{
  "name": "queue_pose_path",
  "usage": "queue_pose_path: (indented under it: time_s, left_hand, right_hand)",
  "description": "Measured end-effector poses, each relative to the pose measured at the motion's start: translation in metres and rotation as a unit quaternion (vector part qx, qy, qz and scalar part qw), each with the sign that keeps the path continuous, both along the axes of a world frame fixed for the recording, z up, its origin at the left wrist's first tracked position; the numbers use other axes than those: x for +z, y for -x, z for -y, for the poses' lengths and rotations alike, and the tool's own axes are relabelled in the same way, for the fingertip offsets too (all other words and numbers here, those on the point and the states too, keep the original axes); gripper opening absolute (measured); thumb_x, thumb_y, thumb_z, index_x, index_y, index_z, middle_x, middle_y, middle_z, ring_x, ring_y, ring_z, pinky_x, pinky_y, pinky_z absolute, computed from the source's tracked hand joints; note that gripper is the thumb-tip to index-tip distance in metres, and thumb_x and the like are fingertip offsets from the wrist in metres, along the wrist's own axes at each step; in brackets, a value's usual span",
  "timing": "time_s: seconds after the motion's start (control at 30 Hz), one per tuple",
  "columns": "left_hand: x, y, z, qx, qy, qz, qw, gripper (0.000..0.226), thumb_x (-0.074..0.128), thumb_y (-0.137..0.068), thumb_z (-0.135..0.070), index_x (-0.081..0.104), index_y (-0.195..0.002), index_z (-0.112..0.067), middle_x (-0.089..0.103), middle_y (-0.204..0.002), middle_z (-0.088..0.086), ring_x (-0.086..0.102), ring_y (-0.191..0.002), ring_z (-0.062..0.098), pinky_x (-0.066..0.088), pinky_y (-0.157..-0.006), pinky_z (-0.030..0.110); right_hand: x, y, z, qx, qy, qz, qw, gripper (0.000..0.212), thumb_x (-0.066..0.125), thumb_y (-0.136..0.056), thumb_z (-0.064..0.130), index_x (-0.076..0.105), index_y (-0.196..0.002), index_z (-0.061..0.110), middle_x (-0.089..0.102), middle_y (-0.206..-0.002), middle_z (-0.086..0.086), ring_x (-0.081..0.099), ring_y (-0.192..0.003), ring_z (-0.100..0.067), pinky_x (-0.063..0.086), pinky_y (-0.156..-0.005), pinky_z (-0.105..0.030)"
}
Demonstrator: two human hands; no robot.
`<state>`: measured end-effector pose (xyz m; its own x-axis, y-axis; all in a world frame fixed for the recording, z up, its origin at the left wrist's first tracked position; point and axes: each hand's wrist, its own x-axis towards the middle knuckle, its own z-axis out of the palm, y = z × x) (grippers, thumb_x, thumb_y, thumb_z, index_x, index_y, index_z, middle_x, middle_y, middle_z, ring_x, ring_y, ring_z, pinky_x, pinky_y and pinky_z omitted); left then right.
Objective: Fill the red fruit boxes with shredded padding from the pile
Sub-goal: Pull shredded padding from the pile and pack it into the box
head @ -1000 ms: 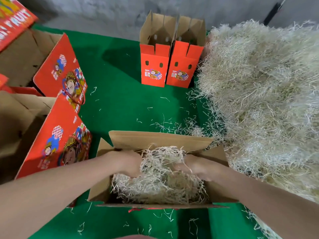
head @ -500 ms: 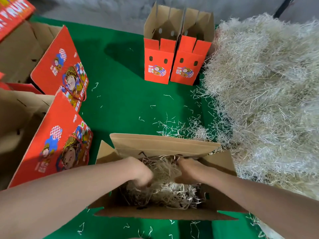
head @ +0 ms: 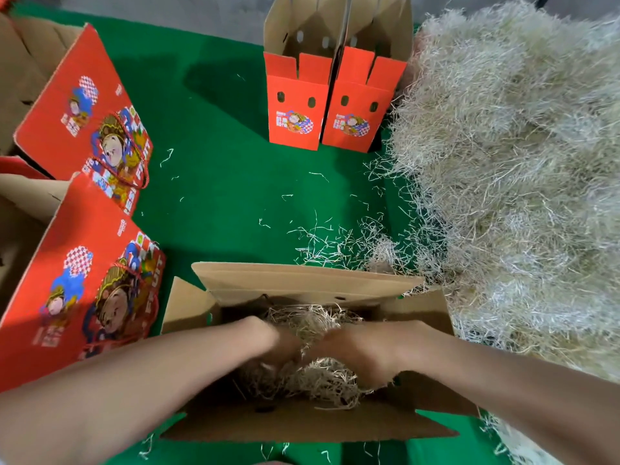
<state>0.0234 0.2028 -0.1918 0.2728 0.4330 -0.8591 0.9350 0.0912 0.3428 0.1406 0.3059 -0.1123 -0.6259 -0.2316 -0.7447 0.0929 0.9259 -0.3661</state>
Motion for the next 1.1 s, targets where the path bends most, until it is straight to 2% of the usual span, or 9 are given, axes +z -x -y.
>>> queue_pose_path:
  time_s: [0.1, 0.27, 0.37, 0.47, 0.6, 0.77, 0.83, 0.93, 1.1]
  left_hand:
    - [0.001, -0.003, -0.002, -0.012, -0.038, -0.033, 0.999, 0.027, 0.048, -0.094, -0.006, 0.060, -0.117, -0.001, 0.064, -0.113, 0.014, 0.062, -0.091, 0.027, 0.051, -0.076, 0.033]
    - [-0.009, -0.006, 0.005, -0.042, -0.037, -0.048, 0.997, 0.043, 0.056, -0.089, -0.009, 0.047, -0.131, -0.002, 0.050, -0.128, 0.018, 0.052, -0.113, 0.033, 0.048, -0.086, 0.036]
    - [-0.024, -0.008, 0.017, -0.039, -0.005, -0.092, 0.995, 0.076, 0.062, -0.081, -0.004, 0.027, -0.146, -0.020, 0.013, -0.154, 0.013, 0.020, -0.137, 0.040, 0.035, -0.103, 0.055]
    - [-0.029, -0.010, 0.021, -0.045, 0.018, -0.136, 0.990, 0.072, 0.064, -0.081, -0.012, 0.031, -0.145, -0.021, 0.014, -0.155, 0.010, 0.016, -0.139, 0.038, 0.026, -0.105, 0.061]
    - [-0.025, 0.006, 0.030, -0.112, 0.075, -0.212, 0.968, 0.059, 0.052, -0.092, -0.030, 0.031, -0.145, -0.012, 0.023, -0.152, 0.012, 0.021, -0.138, 0.034, 0.015, -0.109, 0.055]
    - [-0.001, 0.013, 0.028, -0.171, 0.053, -0.213, 0.960, 0.046, 0.052, -0.093, -0.020, 0.044, -0.134, -0.001, 0.035, -0.144, 0.018, 0.033, -0.133, 0.037, 0.027, -0.102, 0.065]
    - [0.009, 0.007, 0.020, -0.151, -0.022, -0.203, 0.967, 0.035, 0.050, -0.094, -0.014, 0.051, -0.125, 0.001, 0.049, -0.131, 0.018, 0.052, -0.117, 0.035, 0.050, -0.086, 0.046]
    - [0.015, -0.002, 0.010, -0.103, -0.115, -0.172, 0.973, 0.023, 0.049, -0.092, -0.005, 0.059, -0.113, -0.001, 0.061, -0.114, 0.013, 0.063, -0.099, 0.027, 0.050, -0.069, 0.031]
    - [-0.014, 0.000, 0.018, -0.082, -0.034, -0.156, 0.984, 0.055, 0.057, -0.089, -0.013, 0.038, -0.141, -0.013, 0.024, -0.151, 0.017, 0.033, -0.134, 0.034, 0.035, -0.106, 0.049]
  right_hand:
    - [-0.018, -0.004, 0.010, 0.086, -0.043, 0.119, 0.988, 0.058, 0.055, -0.084, -0.001, 0.042, -0.137, 0.018, 0.043, -0.137, -0.016, 0.050, -0.116, -0.033, 0.050, -0.087, -0.040]
    - [-0.037, 0.003, -0.006, 0.025, -0.137, -0.079, 0.987, 0.021, 0.042, -0.091, -0.001, 0.058, -0.104, 0.000, 0.059, -0.097, -0.011, 0.058, -0.086, -0.023, 0.052, -0.076, -0.031]
    - [-0.044, 0.004, -0.004, 0.113, -0.143, -0.002, 0.983, 0.034, 0.044, -0.092, 0.006, 0.047, -0.126, 0.004, 0.055, -0.108, -0.011, 0.054, -0.085, -0.019, 0.049, -0.071, -0.028]
    - [-0.070, 0.007, 0.012, 0.178, -0.131, 0.166, 0.961, 0.056, 0.049, -0.091, 0.011, 0.030, -0.143, 0.017, 0.041, -0.139, -0.013, 0.044, -0.123, -0.031, 0.046, -0.091, -0.038]
    - [-0.080, 0.015, 0.010, 0.161, -0.169, 0.212, 0.949, 0.038, 0.050, -0.092, 0.014, 0.049, -0.128, -0.001, 0.053, -0.128, -0.016, 0.050, -0.117, -0.033, 0.043, -0.090, -0.038]
    - [-0.061, 0.012, 0.006, 0.193, -0.163, 0.167, 0.953, 0.038, 0.047, -0.094, 0.011, 0.046, -0.131, 0.001, 0.051, -0.129, -0.016, 0.050, -0.117, -0.034, 0.046, -0.083, -0.038]
    - [-0.052, 0.017, 0.011, 0.197, -0.186, 0.125, 0.954, 0.035, 0.049, -0.092, 0.011, 0.051, -0.127, 0.003, 0.053, -0.126, -0.013, 0.053, -0.112, -0.031, 0.048, -0.076, -0.035]
    - [-0.043, 0.031, 0.025, 0.108, -0.166, -0.001, 0.980, 0.024, 0.053, -0.088, 0.004, 0.059, -0.111, 0.001, 0.060, -0.113, -0.014, 0.060, -0.100, -0.029, 0.047, -0.066, -0.032]
    - [-0.068, 0.029, 0.037, 0.030, -0.124, 0.082, 0.988, 0.064, 0.056, -0.086, 0.003, 0.032, -0.144, 0.017, 0.017, -0.152, -0.010, 0.039, -0.127, -0.033, 0.045, -0.092, -0.040]
